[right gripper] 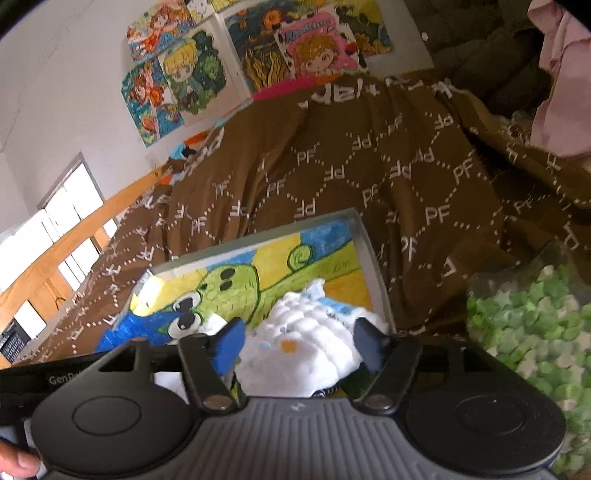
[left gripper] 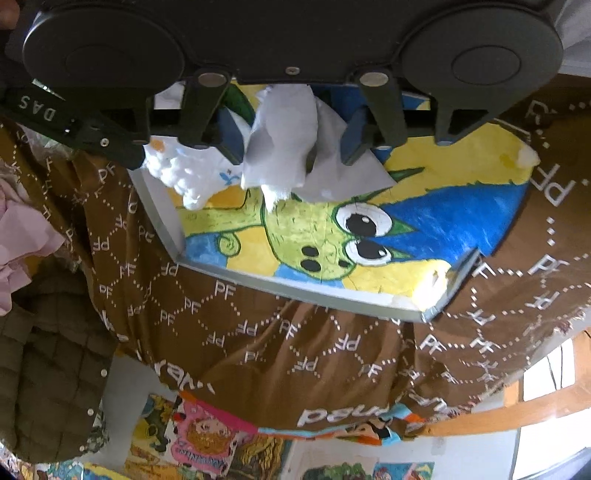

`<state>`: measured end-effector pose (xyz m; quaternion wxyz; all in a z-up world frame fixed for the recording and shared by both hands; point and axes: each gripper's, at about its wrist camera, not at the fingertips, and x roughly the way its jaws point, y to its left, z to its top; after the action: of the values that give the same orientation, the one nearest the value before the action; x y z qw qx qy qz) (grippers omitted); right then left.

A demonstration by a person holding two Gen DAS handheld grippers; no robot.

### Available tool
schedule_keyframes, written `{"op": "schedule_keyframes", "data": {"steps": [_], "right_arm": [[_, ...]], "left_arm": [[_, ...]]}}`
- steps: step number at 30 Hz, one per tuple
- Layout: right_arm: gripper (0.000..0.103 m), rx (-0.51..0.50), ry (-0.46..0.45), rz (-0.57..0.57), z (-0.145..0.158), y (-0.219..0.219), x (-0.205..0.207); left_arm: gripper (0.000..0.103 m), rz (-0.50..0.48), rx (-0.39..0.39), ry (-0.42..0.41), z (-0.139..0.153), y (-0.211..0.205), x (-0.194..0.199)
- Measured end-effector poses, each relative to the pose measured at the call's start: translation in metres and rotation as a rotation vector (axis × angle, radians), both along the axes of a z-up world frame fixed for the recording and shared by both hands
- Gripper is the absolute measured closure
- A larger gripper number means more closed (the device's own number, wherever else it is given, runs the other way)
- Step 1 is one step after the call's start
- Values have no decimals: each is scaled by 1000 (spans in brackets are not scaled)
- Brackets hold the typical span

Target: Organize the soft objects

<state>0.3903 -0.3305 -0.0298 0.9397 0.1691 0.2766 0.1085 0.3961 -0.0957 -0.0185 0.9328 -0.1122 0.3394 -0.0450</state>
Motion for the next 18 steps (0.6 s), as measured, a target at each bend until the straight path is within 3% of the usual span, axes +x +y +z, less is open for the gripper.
{"op": "schedule_keyframes", "data": {"steps": [3,11,18], "right_arm": [[20,2,-28,-9,10,-4,-10],[3,-22,-123,-15,40,-12,-48],[0,-32,-199,-45,63,-22,-86]], "left_arm": [[26,20,1,-19,9,2,-8],[5,91,-64,-108,39,13,-45],[1,116,-105,-199,62,14,-90]]}}
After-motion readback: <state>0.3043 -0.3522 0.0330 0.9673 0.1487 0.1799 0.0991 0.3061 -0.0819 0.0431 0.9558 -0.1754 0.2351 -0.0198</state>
